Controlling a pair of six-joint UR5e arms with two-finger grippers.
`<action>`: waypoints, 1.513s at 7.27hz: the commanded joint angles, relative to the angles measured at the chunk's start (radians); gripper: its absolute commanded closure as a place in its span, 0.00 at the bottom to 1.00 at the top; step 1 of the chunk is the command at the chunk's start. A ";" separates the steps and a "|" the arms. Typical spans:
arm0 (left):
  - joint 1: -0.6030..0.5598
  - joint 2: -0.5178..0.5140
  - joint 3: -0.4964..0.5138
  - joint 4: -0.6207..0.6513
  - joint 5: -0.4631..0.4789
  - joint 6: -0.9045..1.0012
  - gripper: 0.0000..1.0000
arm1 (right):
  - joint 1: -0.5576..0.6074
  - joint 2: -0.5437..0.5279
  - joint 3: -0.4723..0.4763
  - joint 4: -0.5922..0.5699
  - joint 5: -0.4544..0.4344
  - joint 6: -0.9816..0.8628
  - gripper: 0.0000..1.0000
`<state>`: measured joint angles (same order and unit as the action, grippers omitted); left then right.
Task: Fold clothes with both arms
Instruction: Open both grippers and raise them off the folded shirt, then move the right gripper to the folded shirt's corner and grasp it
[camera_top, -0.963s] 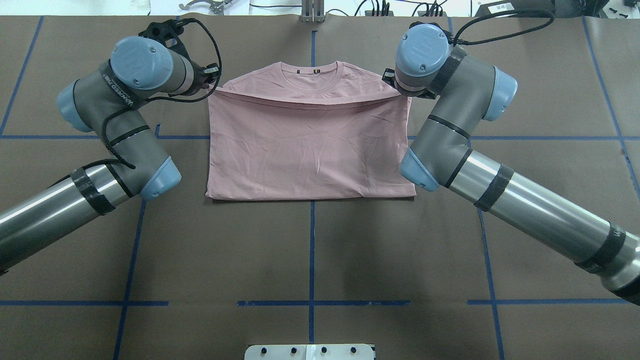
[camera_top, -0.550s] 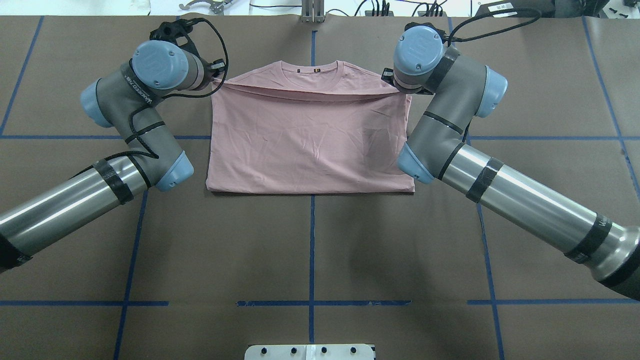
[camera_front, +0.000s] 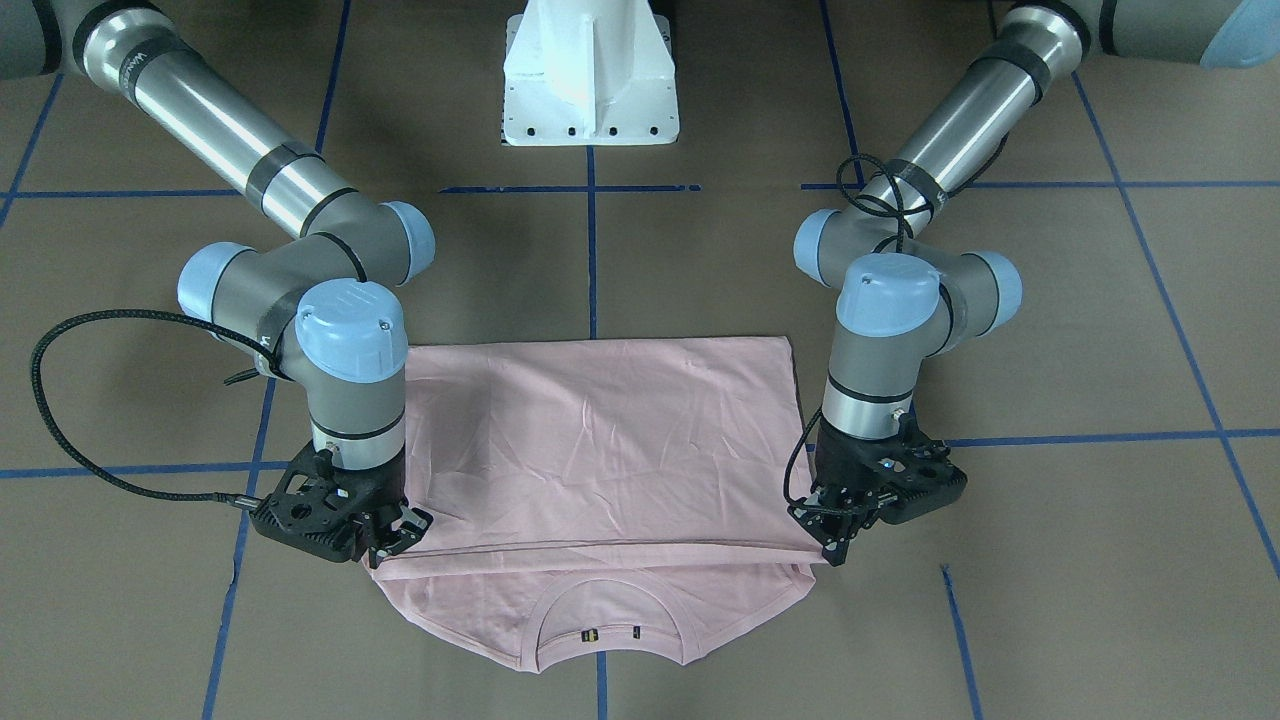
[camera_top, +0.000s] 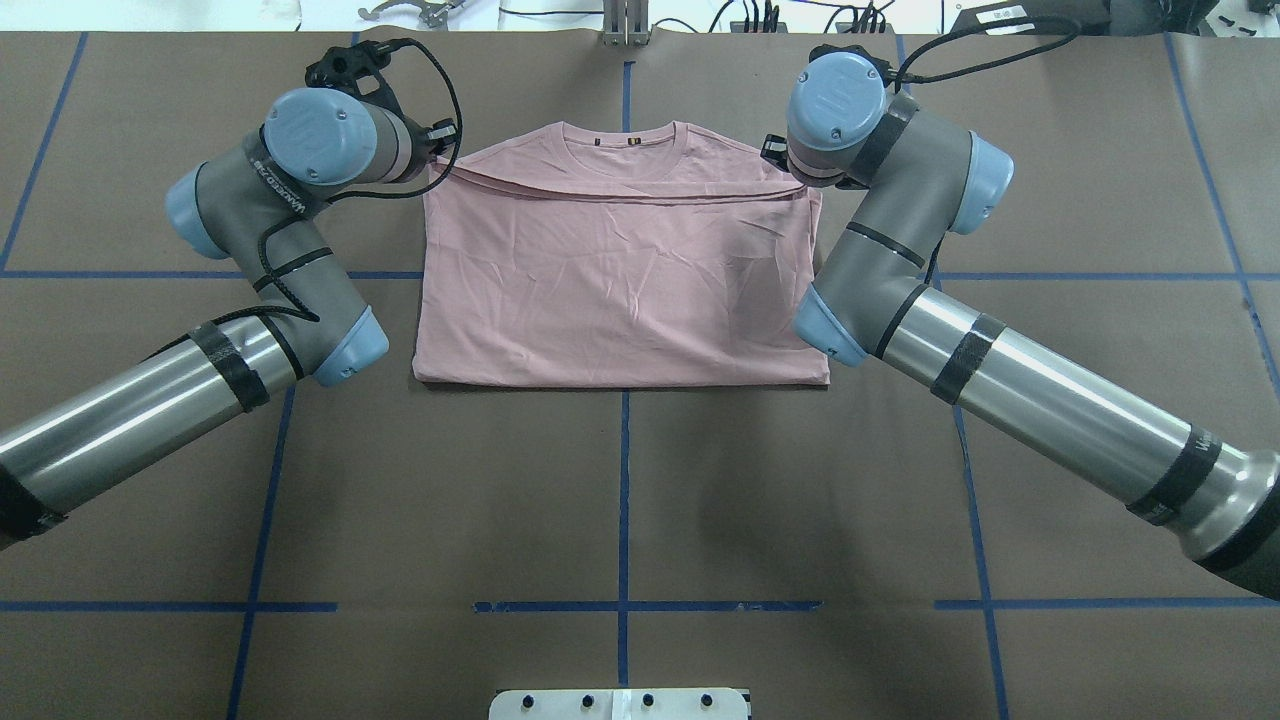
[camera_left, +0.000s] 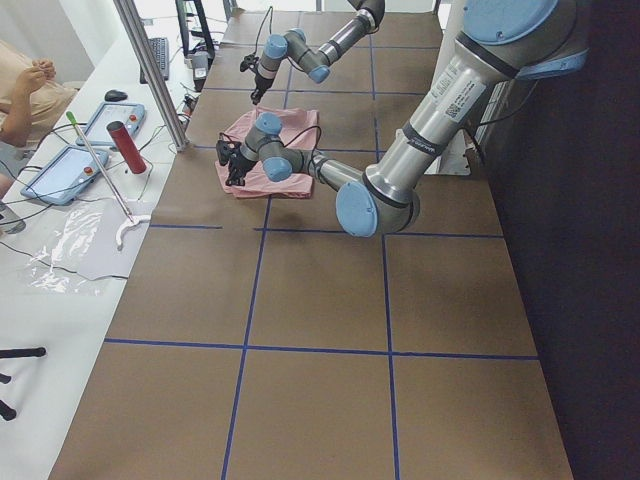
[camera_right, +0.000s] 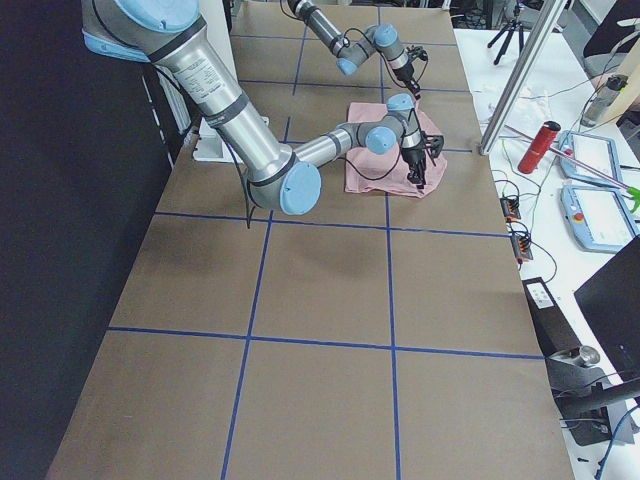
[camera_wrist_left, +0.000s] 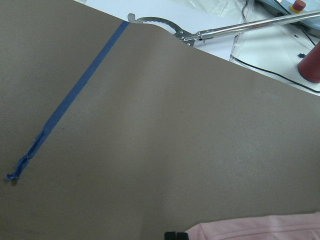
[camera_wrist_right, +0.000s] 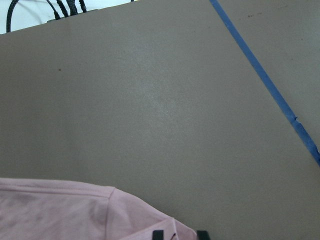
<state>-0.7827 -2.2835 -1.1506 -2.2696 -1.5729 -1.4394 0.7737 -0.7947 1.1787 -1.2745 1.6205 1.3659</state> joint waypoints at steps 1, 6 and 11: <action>-0.007 0.037 -0.027 -0.126 -0.016 -0.009 0.54 | 0.009 -0.014 0.057 0.045 0.013 0.008 0.00; -0.076 0.171 -0.150 -0.379 -0.308 -0.038 0.21 | -0.161 -0.395 0.556 0.050 0.047 0.249 0.00; -0.075 0.242 -0.184 -0.438 -0.306 -0.032 0.06 | -0.234 -0.449 0.576 0.049 0.004 0.542 0.26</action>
<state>-0.8573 -2.0433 -1.3330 -2.7059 -1.8788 -1.4698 0.5523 -1.2295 1.7557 -1.2262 1.6241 1.8498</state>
